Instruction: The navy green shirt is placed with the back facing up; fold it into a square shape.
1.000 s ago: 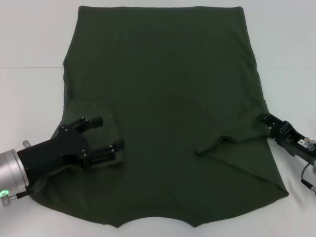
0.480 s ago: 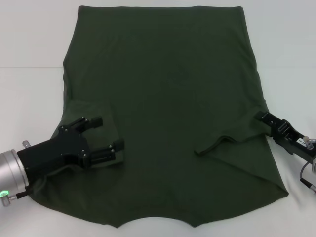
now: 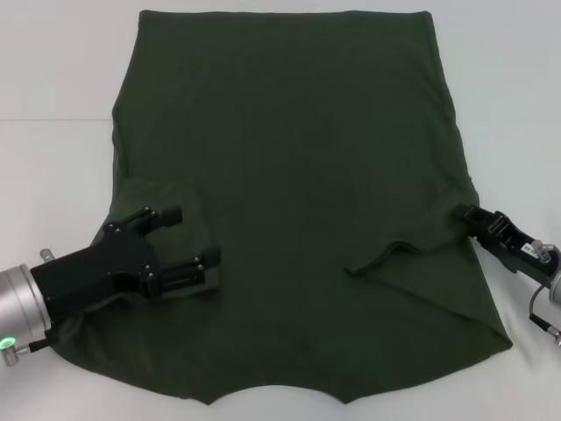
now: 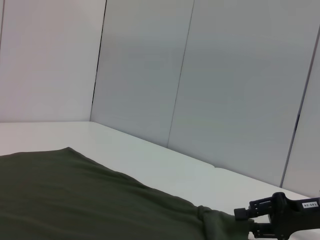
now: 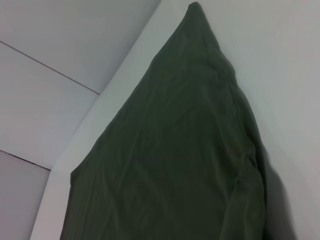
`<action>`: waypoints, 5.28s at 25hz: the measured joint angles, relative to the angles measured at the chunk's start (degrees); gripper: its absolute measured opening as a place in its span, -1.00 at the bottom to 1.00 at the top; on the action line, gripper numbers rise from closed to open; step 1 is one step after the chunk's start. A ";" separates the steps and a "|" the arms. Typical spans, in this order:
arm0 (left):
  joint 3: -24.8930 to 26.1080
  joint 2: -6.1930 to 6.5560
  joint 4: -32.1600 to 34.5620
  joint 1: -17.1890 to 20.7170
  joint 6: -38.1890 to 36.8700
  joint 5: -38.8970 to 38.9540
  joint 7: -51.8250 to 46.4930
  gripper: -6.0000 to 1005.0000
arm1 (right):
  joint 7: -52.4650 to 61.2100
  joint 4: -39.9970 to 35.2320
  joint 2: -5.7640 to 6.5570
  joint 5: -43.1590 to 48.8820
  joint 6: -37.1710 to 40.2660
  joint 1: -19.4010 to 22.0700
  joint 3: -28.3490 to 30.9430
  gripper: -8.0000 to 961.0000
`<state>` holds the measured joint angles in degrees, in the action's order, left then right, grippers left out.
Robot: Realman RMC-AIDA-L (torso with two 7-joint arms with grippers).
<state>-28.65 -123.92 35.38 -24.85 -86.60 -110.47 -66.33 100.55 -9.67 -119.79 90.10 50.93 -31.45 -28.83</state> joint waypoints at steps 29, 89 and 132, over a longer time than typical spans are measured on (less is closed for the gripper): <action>0.00 0.00 0.16 0.06 -0.17 0.62 0.34 0.88 | 2.23 -0.04 -0.30 -0.77 -1.11 -5.62 1.44 -0.76; -2.42 11.15 1.46 -1.17 -8.00 -13.15 -48.39 0.88 | -45.62 -25.39 0.51 23.02 37.36 12.72 -6.24 0.81; -5.89 12.60 8.72 -3.66 1.30 -33.32 -74.02 0.83 | -48.79 -25.96 0.17 25.95 32.92 12.03 -7.47 0.81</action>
<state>-34.54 -111.32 44.10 -28.51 -85.30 -143.79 -140.35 51.76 -35.62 -119.61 116.05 83.85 -19.42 -36.30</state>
